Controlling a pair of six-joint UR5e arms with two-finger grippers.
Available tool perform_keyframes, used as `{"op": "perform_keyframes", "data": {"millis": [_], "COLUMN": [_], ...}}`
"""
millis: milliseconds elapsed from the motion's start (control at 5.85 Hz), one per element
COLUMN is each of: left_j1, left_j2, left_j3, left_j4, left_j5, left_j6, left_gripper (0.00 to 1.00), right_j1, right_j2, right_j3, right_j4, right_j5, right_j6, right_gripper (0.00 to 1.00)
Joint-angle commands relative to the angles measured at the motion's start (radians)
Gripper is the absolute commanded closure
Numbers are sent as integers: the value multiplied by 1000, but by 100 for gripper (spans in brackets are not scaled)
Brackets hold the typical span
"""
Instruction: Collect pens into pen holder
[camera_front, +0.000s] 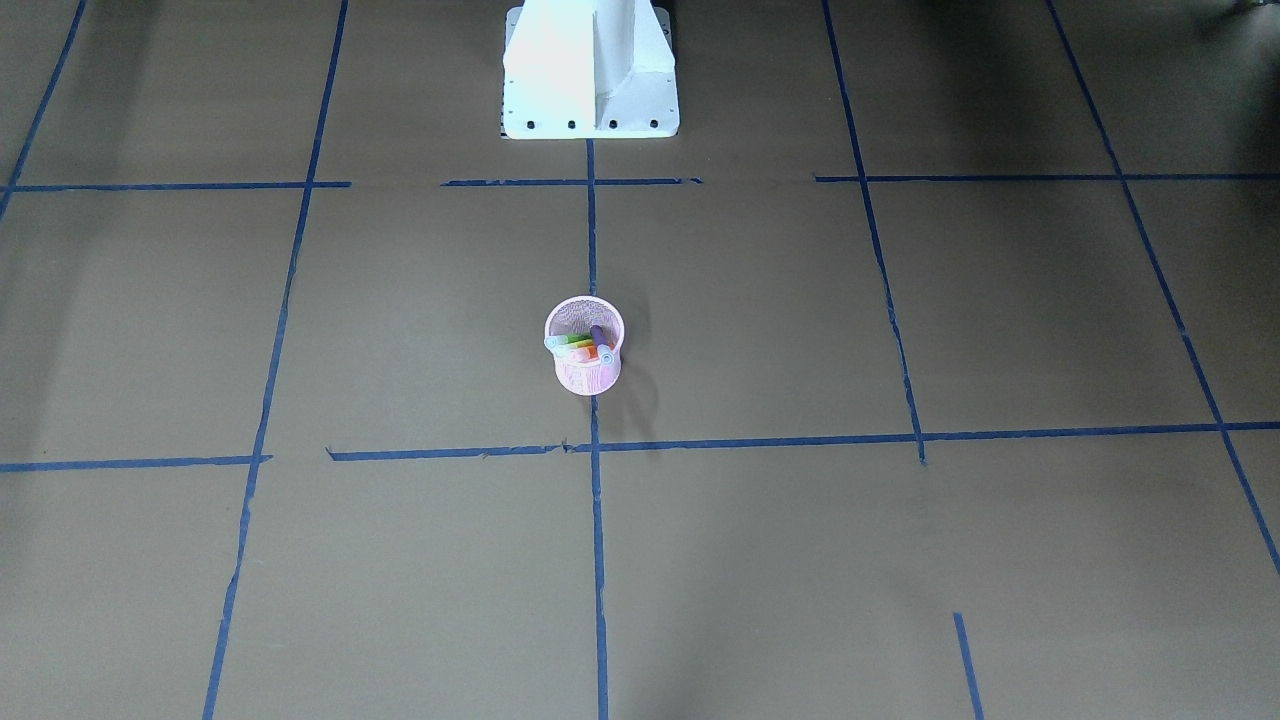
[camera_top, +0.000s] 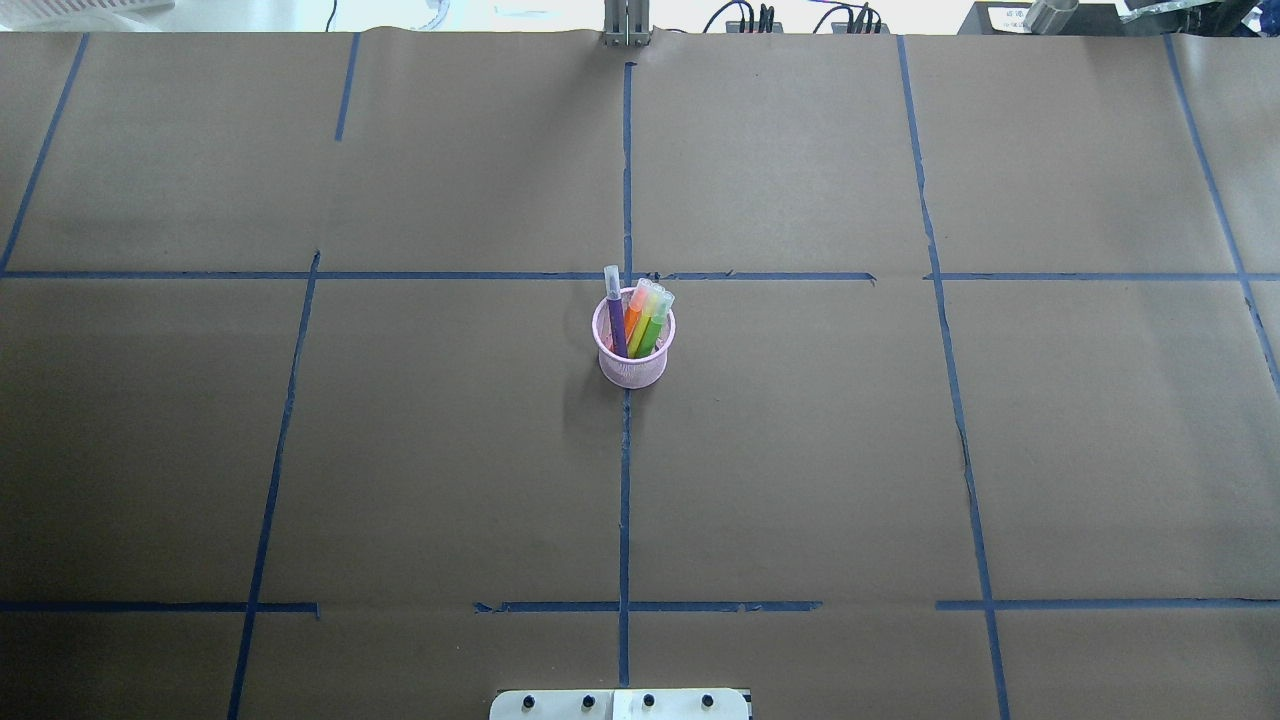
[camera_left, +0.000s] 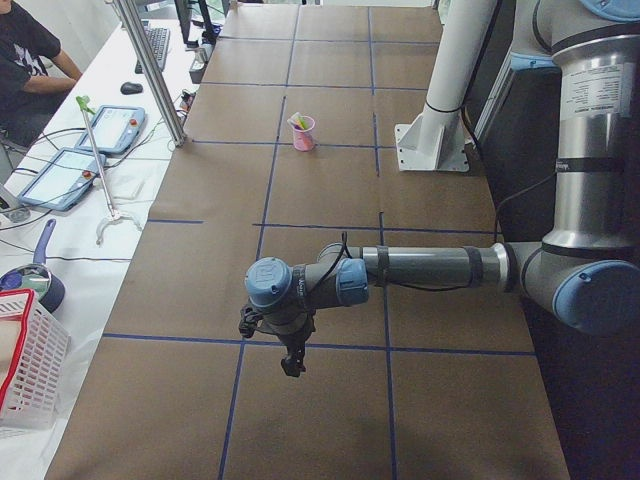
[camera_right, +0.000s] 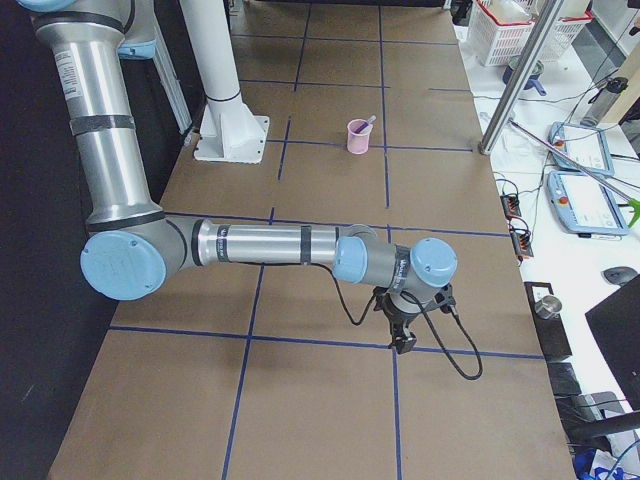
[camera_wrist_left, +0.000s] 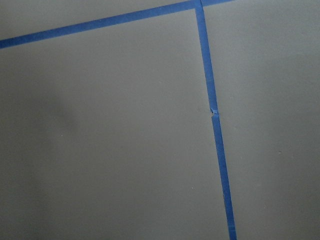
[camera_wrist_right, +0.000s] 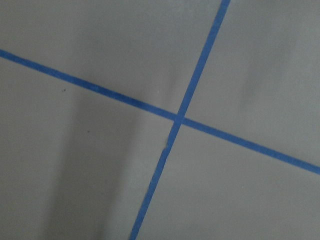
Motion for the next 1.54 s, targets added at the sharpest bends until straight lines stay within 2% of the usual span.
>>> {"op": "perform_keyframes", "data": {"millis": [0, 171, 342, 513, 1368], "left_j1": [0, 0, 0, 0, 0], "left_j2": [0, 0, 0, 0, -3], "left_j3": [-1, -2, -2, -1, -1], "left_j4": [0, 0, 0, 0, 0], "left_j5": [0, 0, 0, 0, 0], "left_j6": [0, 0, 0, 2, 2], "left_gripper": [0, 0, 0, 0, 0], "right_j1": [0, 0, 0, 0, -2], "right_j2": [-188, -242, -253, -253, -239], "right_j3": [171, 192, 189, 189, 180], "right_j4": [43, 144, 264, 297, 285], "right_j5": [-2, -2, -2, -3, 4], "right_j6": [22, 25, 139, 174, 183], "right_gripper": [0, 0, 0, 0, 0]}}
